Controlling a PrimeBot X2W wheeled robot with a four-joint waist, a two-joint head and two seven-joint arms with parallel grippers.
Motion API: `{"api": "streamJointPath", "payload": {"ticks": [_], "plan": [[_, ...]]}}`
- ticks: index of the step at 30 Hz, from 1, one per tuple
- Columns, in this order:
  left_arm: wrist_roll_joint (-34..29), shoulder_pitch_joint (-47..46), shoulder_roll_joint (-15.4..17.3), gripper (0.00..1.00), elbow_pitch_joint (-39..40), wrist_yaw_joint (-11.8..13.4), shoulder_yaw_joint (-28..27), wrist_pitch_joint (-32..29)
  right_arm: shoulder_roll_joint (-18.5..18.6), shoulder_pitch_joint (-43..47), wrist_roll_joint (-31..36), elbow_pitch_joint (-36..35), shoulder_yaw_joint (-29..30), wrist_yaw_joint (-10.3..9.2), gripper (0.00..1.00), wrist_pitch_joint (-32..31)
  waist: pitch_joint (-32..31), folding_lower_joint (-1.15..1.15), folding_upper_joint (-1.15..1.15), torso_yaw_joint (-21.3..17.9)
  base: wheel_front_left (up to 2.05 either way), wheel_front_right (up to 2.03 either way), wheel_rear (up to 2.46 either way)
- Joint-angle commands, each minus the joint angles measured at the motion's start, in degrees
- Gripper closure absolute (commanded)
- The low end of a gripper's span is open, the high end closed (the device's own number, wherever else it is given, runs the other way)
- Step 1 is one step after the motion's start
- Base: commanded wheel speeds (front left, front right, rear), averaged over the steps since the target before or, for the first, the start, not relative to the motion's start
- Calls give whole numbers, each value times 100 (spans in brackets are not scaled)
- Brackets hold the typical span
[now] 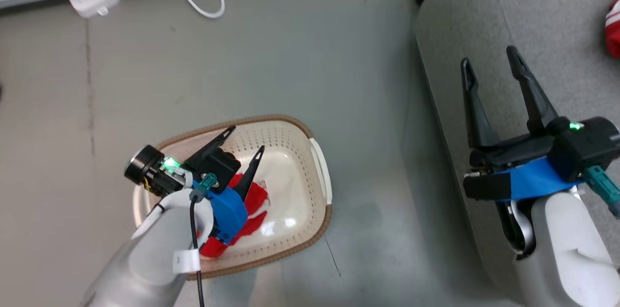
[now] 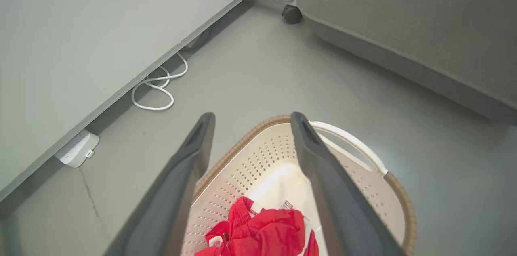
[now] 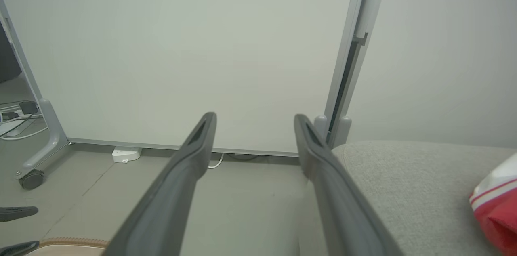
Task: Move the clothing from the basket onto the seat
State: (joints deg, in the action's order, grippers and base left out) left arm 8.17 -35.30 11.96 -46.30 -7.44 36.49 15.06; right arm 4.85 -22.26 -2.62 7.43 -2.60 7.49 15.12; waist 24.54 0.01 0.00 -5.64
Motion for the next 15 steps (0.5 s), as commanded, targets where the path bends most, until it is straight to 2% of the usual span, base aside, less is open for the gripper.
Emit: {"api": "streamJointPath", "payload": {"ticks": [1,9,15], "plan": [[-23,-274,106,0,-217,-3,255,16,-29,-212,27,-81,-20,1,0,5,577,-1,0,-286,0,0,0],[84,-1099,352,0,-1170,-3,1568,16,-82,-657,42,-264,-36,1,0,4,1462,-1,0,-508,0,0,0],[317,-1487,386,0,-1681,-4,2156,0,-115,-904,50,-414,-56,1,0,4,1954,-1,0,-625,0,0,0]]}}
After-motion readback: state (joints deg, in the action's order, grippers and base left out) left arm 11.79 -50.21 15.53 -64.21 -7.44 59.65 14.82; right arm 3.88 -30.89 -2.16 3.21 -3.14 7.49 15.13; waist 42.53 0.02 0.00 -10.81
